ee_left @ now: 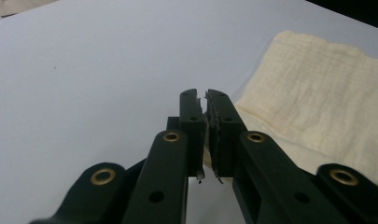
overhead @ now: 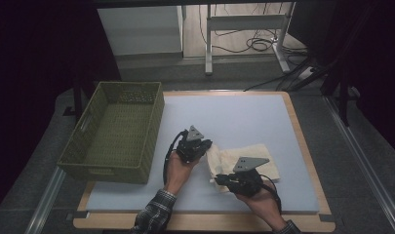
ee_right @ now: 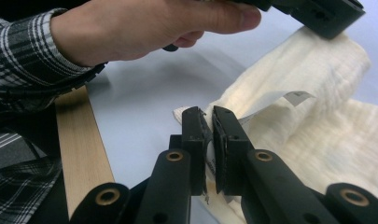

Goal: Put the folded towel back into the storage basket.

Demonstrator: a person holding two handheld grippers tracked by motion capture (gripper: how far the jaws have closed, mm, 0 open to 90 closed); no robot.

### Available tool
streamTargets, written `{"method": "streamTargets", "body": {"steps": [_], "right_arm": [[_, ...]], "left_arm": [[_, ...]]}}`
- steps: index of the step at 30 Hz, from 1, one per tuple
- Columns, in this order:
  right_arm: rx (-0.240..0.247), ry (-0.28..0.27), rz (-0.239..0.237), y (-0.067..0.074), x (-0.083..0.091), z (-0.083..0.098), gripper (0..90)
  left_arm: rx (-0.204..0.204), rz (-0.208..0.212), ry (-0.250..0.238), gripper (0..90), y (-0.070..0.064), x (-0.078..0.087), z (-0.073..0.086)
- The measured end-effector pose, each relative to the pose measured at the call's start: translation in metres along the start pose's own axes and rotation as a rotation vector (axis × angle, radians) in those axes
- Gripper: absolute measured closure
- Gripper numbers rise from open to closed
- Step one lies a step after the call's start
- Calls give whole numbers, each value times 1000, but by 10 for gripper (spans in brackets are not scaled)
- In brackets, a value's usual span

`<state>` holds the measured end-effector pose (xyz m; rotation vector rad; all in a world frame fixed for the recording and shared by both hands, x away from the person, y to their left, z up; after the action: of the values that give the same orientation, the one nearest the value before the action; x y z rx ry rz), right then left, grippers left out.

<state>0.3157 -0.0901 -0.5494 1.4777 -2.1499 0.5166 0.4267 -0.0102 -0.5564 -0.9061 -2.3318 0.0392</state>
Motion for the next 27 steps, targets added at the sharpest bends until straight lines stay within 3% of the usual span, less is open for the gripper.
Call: {"method": "streamTargets", "body": {"steps": [15, 27], "right_arm": [[-70, -4, 82, -27, 35, 31, 837], [-110, -13, 138, -42, 64, 51, 836]], "left_arm": [[-63, 37, 34, 853, -33, -44, -18], [-91, 47, 21, 863, -54, -71, -37]]}}
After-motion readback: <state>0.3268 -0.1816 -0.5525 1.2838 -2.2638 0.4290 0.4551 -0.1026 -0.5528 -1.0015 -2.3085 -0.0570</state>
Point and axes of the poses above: each handheld gripper's, and its own axes: x roughly backward along the jaws, z roughly out of its underside, y roughly to its left, the point moved 10 cm from there along -x, roughly forward along the jaws, and after that the axes turned 12 degrees about x, right-handed, at the moved point
